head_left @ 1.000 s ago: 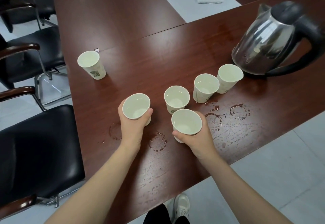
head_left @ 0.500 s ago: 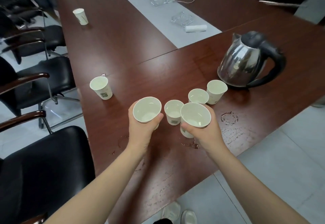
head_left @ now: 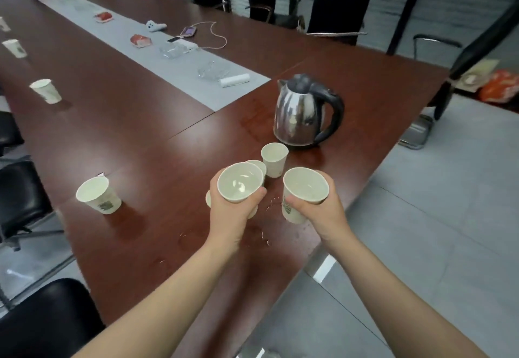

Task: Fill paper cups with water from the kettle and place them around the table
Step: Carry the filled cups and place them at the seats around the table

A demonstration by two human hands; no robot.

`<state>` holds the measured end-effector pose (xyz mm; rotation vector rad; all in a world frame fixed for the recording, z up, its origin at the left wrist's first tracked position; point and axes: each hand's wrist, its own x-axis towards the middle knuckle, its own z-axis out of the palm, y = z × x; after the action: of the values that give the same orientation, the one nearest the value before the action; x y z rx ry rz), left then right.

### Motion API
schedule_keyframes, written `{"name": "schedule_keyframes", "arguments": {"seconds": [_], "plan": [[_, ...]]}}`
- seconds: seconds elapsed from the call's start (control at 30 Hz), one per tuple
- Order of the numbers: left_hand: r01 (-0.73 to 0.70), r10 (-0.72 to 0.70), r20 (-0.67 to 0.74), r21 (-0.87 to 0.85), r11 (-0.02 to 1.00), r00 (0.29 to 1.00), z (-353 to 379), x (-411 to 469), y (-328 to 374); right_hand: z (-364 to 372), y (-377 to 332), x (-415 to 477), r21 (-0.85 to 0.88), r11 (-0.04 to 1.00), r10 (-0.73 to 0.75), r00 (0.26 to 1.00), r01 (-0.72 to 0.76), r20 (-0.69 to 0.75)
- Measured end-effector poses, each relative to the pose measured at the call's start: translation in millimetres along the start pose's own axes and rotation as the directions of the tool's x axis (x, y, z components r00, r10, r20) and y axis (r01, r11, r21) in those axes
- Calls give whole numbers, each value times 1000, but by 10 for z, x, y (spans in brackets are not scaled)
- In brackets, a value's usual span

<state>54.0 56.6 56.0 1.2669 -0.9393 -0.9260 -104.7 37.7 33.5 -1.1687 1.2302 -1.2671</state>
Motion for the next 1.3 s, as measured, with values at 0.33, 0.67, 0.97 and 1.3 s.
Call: {"name": "schedule_keyframes", "arguments": {"seconds": [0.33, 0.67, 0.97, 1.3], "plan": [[20, -26, 278, 24, 1000, 960, 1258, -119, -143, -1342, -92, -69, 24, 995, 96, 976, -93, -198], [21, -9, 358, -29, 999, 934, 3338, -305, -311, -3269, -300, 309, -1, 997, 80, 965, -83, -249], [15, 6, 381, -52, 999, 925, 4811, -197, -413, -4605, -345, 948, -25, 993, 106, 965, -116, -239], [11, 11, 354, -60, 998, 935, 6203, 783, -608, -5614, -395, 2349, -43, 993, 102, 972, -114, -212]]}}
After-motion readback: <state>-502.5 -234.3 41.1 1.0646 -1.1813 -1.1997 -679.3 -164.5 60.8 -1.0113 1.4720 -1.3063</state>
